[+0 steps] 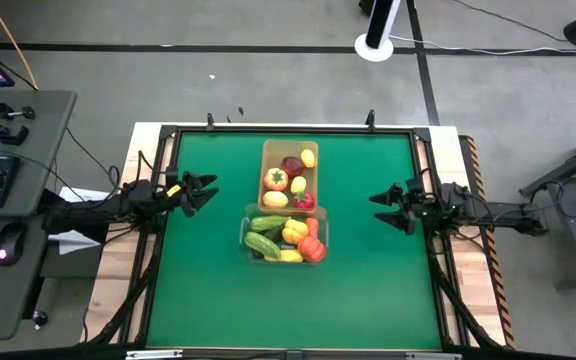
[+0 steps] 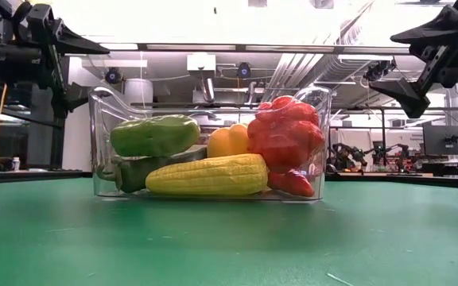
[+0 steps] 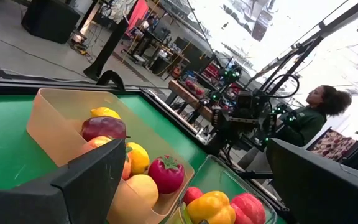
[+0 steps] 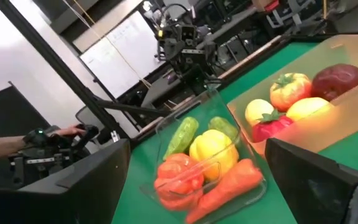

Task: Sort produce into baskets
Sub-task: Return to Home Position

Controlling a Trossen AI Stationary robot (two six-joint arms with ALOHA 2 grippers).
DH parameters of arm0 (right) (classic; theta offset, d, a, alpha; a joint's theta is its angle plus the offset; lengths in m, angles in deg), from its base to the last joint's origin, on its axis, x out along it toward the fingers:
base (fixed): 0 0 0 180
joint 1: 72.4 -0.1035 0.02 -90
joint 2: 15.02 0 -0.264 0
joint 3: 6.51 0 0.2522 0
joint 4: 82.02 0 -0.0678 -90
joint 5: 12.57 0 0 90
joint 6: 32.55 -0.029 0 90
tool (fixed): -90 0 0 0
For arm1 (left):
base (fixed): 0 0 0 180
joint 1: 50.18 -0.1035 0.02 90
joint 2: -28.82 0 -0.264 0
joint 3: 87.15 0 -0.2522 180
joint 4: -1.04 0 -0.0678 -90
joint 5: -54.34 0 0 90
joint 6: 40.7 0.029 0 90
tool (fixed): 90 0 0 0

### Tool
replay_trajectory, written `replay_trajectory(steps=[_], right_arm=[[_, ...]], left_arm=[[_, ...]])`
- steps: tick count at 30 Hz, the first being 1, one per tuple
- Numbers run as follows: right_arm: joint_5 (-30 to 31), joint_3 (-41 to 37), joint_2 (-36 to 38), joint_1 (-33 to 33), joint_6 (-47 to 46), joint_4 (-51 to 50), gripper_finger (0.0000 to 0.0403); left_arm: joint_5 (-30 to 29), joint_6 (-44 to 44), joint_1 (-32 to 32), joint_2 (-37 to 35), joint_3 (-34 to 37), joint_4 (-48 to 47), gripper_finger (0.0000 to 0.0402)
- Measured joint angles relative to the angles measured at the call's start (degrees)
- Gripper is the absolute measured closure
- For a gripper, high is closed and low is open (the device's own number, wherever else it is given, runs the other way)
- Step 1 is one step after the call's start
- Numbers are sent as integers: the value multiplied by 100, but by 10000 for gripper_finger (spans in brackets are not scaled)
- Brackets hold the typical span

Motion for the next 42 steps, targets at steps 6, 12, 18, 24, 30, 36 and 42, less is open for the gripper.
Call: replay_trajectory(steps=[6,12,18,24,30,36,42], right_arm=[[7,-2,-28,0,0,-72,38],[15,-3,-30,1,207,-145,38],[198,-4,-32,0,3216,-331,38],[195,-4,-32,0,3951,-329,38],[193,-4,-32,0,3571,-329,38],[191,-4,-32,0,3158,-327,38],[189,-7,-32,0,3180,-327,38]], left_arm=[[0,0,19,0,0,0,23],[-2,0,340,0,0,1,23],[16,1,812,1,0,-5,23],[101,0,838,2,0,-19,23],[105,0,837,4,0,-21,23],[105,0,837,5,0,-21,23],[107,0,837,7,0,-21,23]])
